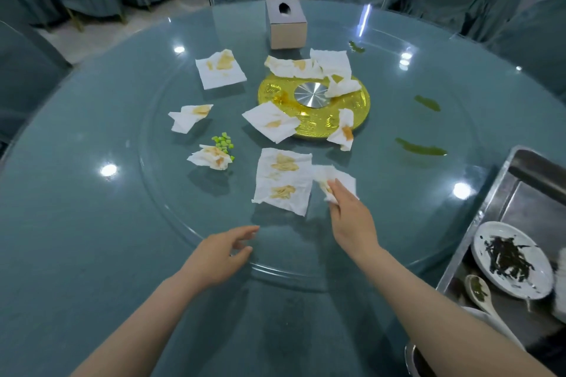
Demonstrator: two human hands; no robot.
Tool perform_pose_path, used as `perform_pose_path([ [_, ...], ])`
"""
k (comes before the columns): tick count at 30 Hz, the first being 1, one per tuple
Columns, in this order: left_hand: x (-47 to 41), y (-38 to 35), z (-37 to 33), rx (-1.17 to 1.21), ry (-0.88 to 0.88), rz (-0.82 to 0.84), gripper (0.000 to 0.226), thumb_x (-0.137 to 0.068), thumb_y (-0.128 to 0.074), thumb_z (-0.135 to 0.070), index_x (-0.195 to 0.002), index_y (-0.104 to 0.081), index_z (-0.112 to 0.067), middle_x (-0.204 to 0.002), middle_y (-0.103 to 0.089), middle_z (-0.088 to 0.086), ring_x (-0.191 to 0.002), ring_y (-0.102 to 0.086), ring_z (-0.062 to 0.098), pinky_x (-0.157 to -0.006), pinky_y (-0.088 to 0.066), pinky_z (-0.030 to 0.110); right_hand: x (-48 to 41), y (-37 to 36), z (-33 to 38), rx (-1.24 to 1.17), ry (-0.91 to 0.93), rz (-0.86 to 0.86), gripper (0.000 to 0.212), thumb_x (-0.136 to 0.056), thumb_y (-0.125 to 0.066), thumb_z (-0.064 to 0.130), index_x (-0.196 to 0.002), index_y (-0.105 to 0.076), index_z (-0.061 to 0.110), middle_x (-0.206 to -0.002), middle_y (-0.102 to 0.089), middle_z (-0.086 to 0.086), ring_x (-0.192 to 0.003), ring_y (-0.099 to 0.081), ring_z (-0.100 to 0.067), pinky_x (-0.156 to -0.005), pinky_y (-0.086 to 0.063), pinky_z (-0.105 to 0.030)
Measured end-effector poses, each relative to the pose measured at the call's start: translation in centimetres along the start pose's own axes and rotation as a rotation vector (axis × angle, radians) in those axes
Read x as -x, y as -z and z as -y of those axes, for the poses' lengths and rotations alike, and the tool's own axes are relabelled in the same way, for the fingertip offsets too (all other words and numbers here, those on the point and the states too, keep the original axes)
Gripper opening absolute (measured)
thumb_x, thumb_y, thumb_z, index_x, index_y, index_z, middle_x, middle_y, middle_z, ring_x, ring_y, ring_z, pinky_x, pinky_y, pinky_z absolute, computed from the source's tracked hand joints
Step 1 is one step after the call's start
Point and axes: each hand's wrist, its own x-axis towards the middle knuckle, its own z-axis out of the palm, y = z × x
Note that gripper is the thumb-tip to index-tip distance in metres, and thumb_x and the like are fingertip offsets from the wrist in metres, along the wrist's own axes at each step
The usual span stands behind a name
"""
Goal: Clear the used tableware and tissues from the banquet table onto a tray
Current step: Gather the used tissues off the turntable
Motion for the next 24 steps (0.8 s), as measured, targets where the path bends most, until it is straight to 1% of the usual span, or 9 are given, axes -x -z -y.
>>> perform_pose_path([
  [3, 0.1, -0.7, 0.4, 0.065, 0.001, -0.068, 0.045, -0.094, -0.054, -0.019, -0.137, -0.048, -0.031, -0.137, -0.05, -0.016, -0.116, -0.053, 0.003, -0.081, -0.03, -0.003, -1.7, -1.3, 2.8, -0.022, 0.135, 0.063, 0.047, -0.102, -0.038, 0.023, -0.149, -0.032, 0.026, -0.159, -0.021, 0.006, -0.146, -0.017, -0.014, -0.114, -0.018, -0.027],
  [5, 0.0, -0.7, 1.1, 0.076, 0.017, -0.103, 0.048, -0.094, -0.055, -0.018, -0.14, -0.045, -0.028, -0.145, -0.042, -0.013, -0.13, -0.042, 0.006, -0.086, -0.022, -0.008, -2.7, -2.7, 3.9, -0.019, 0.145, 0.176, 0.058, -0.1, -0.043, 0.034, -0.152, -0.019, 0.029, -0.162, -0.007, 0.003, -0.149, -0.003, -0.017, -0.116, -0.013, -0.033],
  [7, -0.1, -0.4, 2.3, 0.044, 0.049, -0.128, 0.053, -0.094, -0.054, -0.019, -0.144, -0.039, -0.028, -0.152, -0.033, -0.011, -0.14, -0.029, 0.006, -0.1, -0.018, 0.001, -3.8, -4.1, 4.0, 0.112, 0.131, 0.276, 0.074, -0.095, -0.047, 0.047, -0.153, -0.003, 0.033, -0.162, 0.005, 0.001, -0.149, 0.007, -0.021, -0.119, -0.009, -0.041],
  [9, -0.3, 0.0, 3.6, -0.003, 0.128, -0.146, 0.059, -0.095, -0.053, -0.024, -0.149, -0.029, -0.025, -0.158, -0.022, -0.006, -0.145, -0.018, 0.009, -0.112, -0.018, 0.02, -4.7, -5.1, 3.2, 0.361, 0.131, 0.328, 0.075, -0.095, -0.043, 0.053, -0.153, 0.001, 0.035, -0.162, 0.01, -0.002, -0.148, 0.009, -0.025, -0.119, -0.004, -0.045],
  [12, -0.9, 0.6, 5.5, -0.121, 0.283, -0.135, 0.065, -0.099, -0.041, -0.037, -0.153, -0.01, -0.021, -0.162, -0.002, 0.0, -0.148, -0.001, 0.018, -0.119, -0.008, 0.037, -5.1, -5.2, 1.9, 0.501, 0.177, 0.303, 0.058, -0.099, -0.041, 0.036, -0.152, -0.018, 0.03, -0.162, -0.004, -0.001, -0.149, -0.001, -0.024, -0.118, -0.009, -0.041],
  [15, -1.2, 0.7, 6.5, -0.33, 0.333, -0.102, 0.067, -0.099, -0.029, -0.048, -0.154, -0.001, -0.021, -0.162, 0.007, 0.001, -0.148, 0.003, 0.023, -0.118, -0.004, 0.043, -5.1, -3.9, 1.4, 0.254, 0.062, 0.184, 0.047, -0.095, -0.043, 0.013, -0.141, -0.043, 0.022, -0.152, -0.037, 0.003, -0.138, -0.034, -0.021, -0.102, -0.035, -0.033],
  [17, -1.2, 0.7, 6.5, -0.396, 0.311, -0.097, 0.068, -0.098, -0.026, -0.053, -0.154, -0.004, -0.022, -0.162, 0.003, 0.001, -0.148, -0.002, 0.023, -0.118, -0.005, 0.043, -5.2, -3.0, 2.1, 0.026, -0.044, 0.047, 0.042, -0.094, -0.043, 0.011, -0.135, -0.05, 0.017, -0.138, -0.054, -0.001, -0.121, -0.05, -0.027, -0.09, -0.04, -0.032],
  [20, -1.2, 0.9, 6.0, -0.474, 0.283, -0.081, 0.069, -0.096, -0.022, -0.058, -0.154, -0.008, -0.022, -0.162, -0.004, 0.001, -0.147, -0.012, 0.022, -0.118, -0.007, 0.042, -5.0, -3.1, 4.7, -0.154, 0.082, -0.076, 0.043, -0.094, -0.048, 0.012, -0.137, -0.05, 0.014, -0.137, -0.055, -0.003, -0.121, -0.051, -0.024, -0.091, -0.036, -0.023],
  [24, -0.2, 0.0, 4.7, -0.51, 0.237, -0.051, 0.069, -0.096, -0.024, -0.058, -0.154, -0.005, -0.024, -0.162, -0.001, 0.001, -0.147, -0.011, 0.022, -0.119, -0.007, 0.04, -5.0, -5.2, 8.8, -0.187, 0.224, -0.021, 0.047, -0.094, -0.048, 0.02, -0.141, -0.046, 0.016, -0.147, -0.044, 0.001, -0.133, -0.041, -0.016, -0.097, -0.028, -0.016],
])
